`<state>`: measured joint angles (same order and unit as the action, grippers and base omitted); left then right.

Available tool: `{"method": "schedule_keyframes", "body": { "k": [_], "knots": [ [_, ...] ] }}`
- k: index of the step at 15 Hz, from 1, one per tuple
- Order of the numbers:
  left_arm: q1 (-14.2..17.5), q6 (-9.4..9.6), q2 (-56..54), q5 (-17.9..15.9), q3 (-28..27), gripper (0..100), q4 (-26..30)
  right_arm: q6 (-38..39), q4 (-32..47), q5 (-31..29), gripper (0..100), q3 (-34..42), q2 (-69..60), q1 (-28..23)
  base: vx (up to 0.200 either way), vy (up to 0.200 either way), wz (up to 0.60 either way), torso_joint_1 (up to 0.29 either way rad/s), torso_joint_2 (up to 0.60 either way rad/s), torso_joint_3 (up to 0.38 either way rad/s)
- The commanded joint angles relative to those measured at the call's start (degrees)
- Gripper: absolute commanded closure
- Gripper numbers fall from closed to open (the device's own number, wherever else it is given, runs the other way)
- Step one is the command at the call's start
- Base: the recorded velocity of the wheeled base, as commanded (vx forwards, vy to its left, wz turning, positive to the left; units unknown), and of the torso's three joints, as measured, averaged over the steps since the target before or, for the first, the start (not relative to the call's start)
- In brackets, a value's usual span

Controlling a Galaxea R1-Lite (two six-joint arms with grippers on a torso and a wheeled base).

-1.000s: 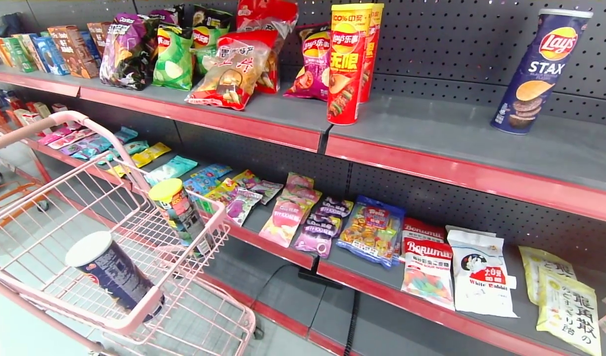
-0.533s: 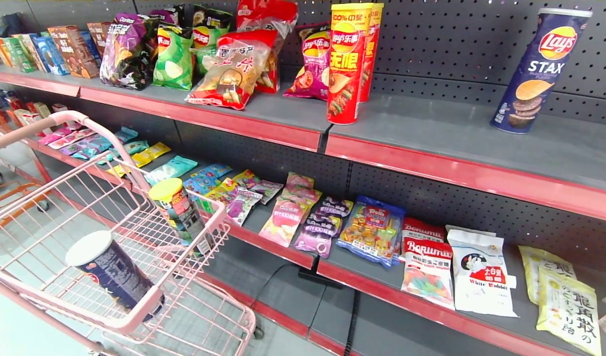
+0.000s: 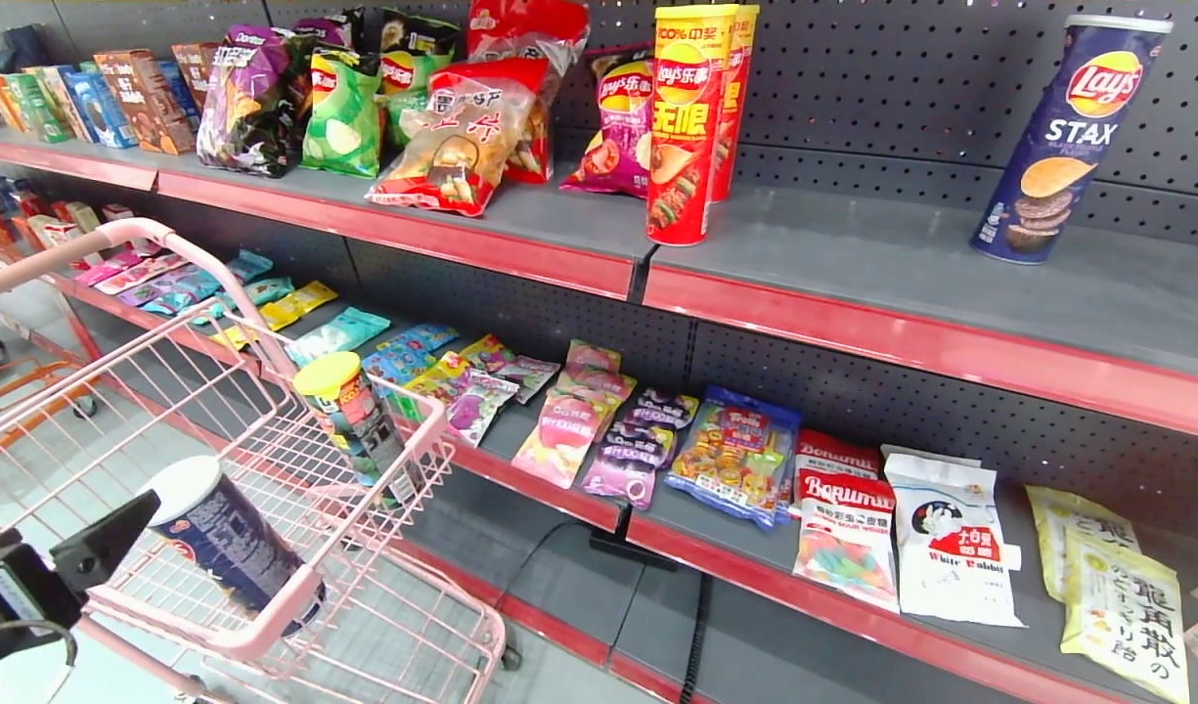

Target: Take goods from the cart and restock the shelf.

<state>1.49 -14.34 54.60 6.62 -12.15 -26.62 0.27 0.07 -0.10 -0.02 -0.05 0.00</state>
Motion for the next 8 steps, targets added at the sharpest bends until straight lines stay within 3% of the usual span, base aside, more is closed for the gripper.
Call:
{"method": "schedule_keyframes", "body": {
  "k": [1,2,4,5,6,8],
  "knots": [
    [0.1,0.01,5.8,-0.6,0.2,0,-1.4,0.0,0.0,0.0,0,-0.1,0.0,0.0,0.000,0.000,0.00,0.000,0.00,0.000],
    [0.2,0.01,7.8,-0.7,0.2,0,-3.7,0.0,0.0,0.0,0,0.0,0.0,0.0,0.000,0.000,0.00,0.000,0.00,0.000],
    [3.3,0.19,13.5,-0.7,0.1,0,-9.5,0.0,0.0,0.0,0,0.0,0.0,0.0,0.000,0.000,0.00,0.000,0.00,0.000],
    [4.3,0.36,14.5,-0.7,0.2,0,-10.4,0.0,0.0,0.0,0,0.0,0.0,0.0,0.000,0.000,0.00,0.000,0.00,0.000],
    [7.3,0.89,16.7,-0.7,0.3,0,-11.3,0.0,0.0,0.0,0,0.0,0.0,0.0,0.000,0.000,0.00,0.000,0.00,0.000],
    [8.6,1.06,18.4,-0.7,0.6,0,-11.3,0.0,0.0,0.0,0,0.0,0.0,0.0,0.000,0.000,0.00,0.000,0.00,0.000]
  ]
}}
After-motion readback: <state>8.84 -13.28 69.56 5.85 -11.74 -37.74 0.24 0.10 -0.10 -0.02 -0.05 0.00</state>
